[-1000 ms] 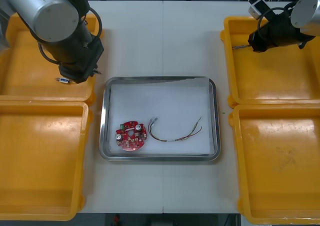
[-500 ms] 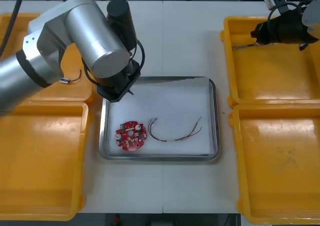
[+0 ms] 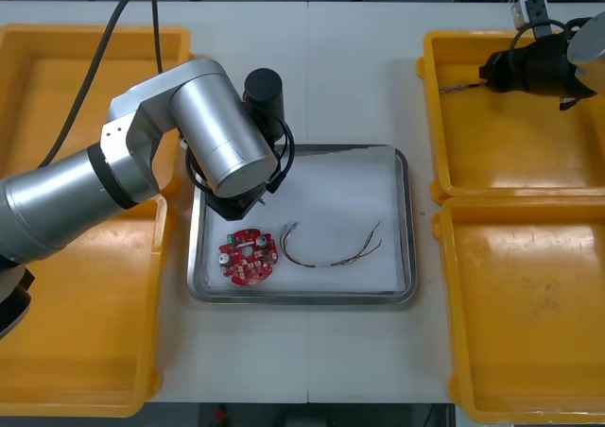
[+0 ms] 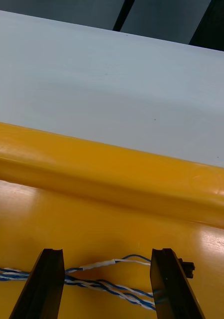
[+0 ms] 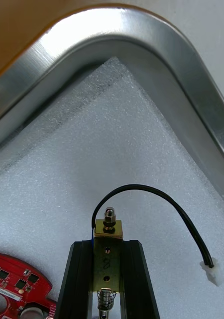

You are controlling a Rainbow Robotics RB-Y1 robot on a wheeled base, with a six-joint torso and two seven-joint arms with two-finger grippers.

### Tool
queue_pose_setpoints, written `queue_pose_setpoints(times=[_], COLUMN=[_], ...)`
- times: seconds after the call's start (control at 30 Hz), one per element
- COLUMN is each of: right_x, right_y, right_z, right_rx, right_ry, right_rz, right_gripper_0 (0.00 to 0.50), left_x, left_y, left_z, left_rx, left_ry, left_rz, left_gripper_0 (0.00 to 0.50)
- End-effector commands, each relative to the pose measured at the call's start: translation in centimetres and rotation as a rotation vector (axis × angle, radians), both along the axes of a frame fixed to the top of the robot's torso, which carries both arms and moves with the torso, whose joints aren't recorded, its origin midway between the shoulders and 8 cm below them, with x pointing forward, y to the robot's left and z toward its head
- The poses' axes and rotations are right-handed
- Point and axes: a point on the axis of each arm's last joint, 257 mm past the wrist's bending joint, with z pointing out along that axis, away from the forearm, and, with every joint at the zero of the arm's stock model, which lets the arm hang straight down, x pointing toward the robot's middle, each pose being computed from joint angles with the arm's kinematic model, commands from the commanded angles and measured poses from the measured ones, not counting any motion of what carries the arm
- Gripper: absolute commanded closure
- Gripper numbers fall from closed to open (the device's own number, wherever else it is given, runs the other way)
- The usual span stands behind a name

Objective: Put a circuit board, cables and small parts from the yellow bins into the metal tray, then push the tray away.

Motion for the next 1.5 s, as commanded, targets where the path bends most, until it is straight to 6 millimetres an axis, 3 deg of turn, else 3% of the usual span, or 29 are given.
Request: queue_pose_setpoints(times=[0.03,0.27,0.33,0.37,0.53,0.63,0.77,1.0,1.03,1.07,1.1,1.13,1.17,1.3,1.5], right_x=[1.5,1.5,1.5,1.5,1.2,0.9,0.7,0.3,0.3,0.2,0.2,0.1,0.1,0.1,-0.6], right_y=[1.4,0.2,-0.1,-0.3,-1.1,-1.2,-1.2,-1.4,-1.2,-1.0,-1.1,-1.1,-0.8,-0.8,-0.9], right_z=[3.6,3.4,3.6,3.6,2.9,2.1,1.7,0.9,0.8,0.8,0.8,0.6,0.5,0.6,1.4], right_rx=[0.081,0.071,0.069,0.066,0.066,0.067,0.068,0.070,0.072,0.075,0.077,0.078,0.087,0.083,0.058], right_ry=[-0.059,-0.065,-0.069,-0.069,-0.055,-0.036,-0.017,0.003,0.008,0.014,0.016,0.023,0.027,0.024,0.053], right_rz=[-0.026,-0.053,-0.056,-0.058,-0.075,-0.076,-0.074,-0.076,-0.074,-0.068,-0.070,-0.068,-0.066,-0.062,-0.016], right_gripper_0=[0.000,0.000,0.000,0.000,0.000,0.000,0.000,0.000,0.063,0.224,0.307,0.433,0.479,0.500,0.500], left_x=[-0.7,-0.8,-0.8,-0.8,-0.6,-0.5,-0.6,-2.0,-2.3,-2.7,-2.8,-2.9,-3.1,-2.9,-0.3], left_y=[-1.5,-1.6,-1.6,-1.6,-1.5,-1.2,-1.1,-0.1,0.3,0.7,0.8,1.4,1.9,4.1,8.7], left_z=[-1.1,-1.4,-1.3,-1.3,-1.2,-0.9,-0.1,4.2,5.2,6.0,6.6,7.7,8.7,11.7,16.8], left_rx=[0.000,0.011,0.012,0.012,0.016,0.022,0.021,-0.025,-0.036,-0.046,-0.050,-0.057,-0.064,-0.107,-0.207], left_ry=[-0.012,-0.015,-0.017,-0.017,-0.026,-0.035,-0.040,-0.017,-0.005,0.007,0.011,0.015,0.021,0.033,-0.001], left_rz=[-0.001,-0.010,-0.011,-0.011,-0.010,-0.008,-0.009,0.005,0.008,0.009,0.008,0.012,0.017,0.054,0.175], left_gripper_0=[0.500,0.452,0.380,0.304,0.134,0.087,0.066,0.032,0.031,0.032,0.031,0.030,0.032,0.017,0.000])
